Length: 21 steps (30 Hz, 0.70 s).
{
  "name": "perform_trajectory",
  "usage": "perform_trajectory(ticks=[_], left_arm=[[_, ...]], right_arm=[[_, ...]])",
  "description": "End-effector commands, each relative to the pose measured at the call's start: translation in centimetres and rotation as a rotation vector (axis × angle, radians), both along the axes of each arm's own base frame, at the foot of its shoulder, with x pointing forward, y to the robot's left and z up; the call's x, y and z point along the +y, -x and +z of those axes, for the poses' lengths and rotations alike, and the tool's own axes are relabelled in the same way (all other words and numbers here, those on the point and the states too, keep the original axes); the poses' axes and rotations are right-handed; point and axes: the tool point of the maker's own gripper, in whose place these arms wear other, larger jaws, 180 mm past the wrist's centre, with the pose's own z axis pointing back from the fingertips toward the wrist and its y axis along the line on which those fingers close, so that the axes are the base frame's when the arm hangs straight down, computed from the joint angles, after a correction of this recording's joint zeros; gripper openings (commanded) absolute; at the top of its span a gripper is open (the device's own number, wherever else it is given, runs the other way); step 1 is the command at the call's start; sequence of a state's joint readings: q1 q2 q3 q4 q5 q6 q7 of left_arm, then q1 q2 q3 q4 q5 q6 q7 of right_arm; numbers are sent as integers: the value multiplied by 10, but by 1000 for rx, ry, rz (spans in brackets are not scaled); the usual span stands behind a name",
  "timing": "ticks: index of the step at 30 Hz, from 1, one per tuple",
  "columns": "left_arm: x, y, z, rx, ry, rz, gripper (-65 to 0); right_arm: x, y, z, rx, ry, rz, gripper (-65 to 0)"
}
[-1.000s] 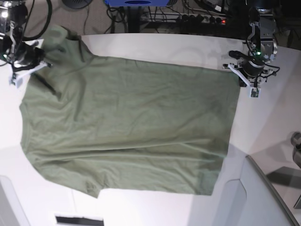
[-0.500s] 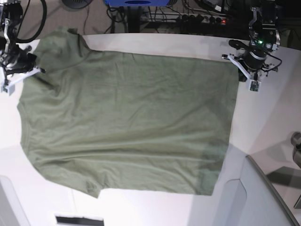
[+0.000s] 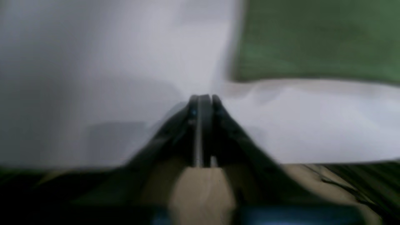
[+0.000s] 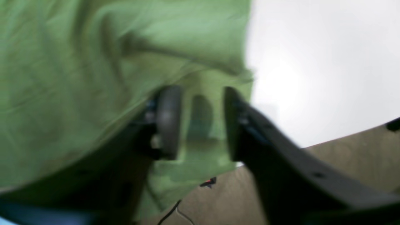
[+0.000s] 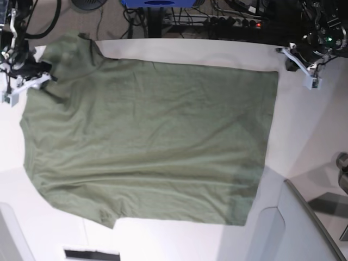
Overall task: Layout the t-shirt on the table in an organized manner, then fold the t-shirt properly
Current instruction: 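Regrasp the shirt corners with both grippers and stretch them apart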
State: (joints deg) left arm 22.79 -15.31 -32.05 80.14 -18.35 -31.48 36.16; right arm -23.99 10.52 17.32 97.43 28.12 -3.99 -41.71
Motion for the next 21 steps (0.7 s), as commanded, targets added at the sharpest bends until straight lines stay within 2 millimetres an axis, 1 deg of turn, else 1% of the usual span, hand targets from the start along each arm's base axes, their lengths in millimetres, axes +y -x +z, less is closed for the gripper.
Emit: perform_trajectory(ticks=[1, 3, 5, 6, 7, 8, 9, 12, 15, 17, 19, 21], left_arm=[[5, -2, 5, -29, 18, 13, -540], [0, -1, 3, -48, 91, 56, -411], [-2, -3, 4, -73, 148, 90, -306], [-4, -4, 4, -85, 175, 105, -255], [-5, -1, 3, -82, 192, 119, -219], [-7, 0, 2, -82, 198, 119, -207], [-8, -1, 1, -83, 199, 119, -212], [-10, -2, 1, -87, 206, 121, -235], [-14, -11, 1, -131, 223, 140, -262], [-14, -11, -5, -135, 236, 164, -276], [-22, -15, -14, -119, 261, 163, -278], [-32, -12, -25, -87, 284, 152, -278]], right_arm=[[-4, -12, 16, -70, 29, 4, -335], [-2, -15, 21, -99, 33, 4, -243], [-1, -17, 26, -114, 37, 8, -161], [-1, -17, 27, -116, 38, 9, -126], [-1, -18, 28, -119, 39, 10, -105], [-1, -18, 28, -119, 39, 10, -105], [-1, -18, 28, -121, 39, 10, -110], [-1, -17, 26, -116, 38, 9, -114], [-2, -17, 26, -116, 40, 9, -114], [-2, -18, 26, -118, 40, 8, -114], [-2, -19, 27, -119, 40, 8, -114], [-2, -19, 27, -119, 40, 8, -114]])
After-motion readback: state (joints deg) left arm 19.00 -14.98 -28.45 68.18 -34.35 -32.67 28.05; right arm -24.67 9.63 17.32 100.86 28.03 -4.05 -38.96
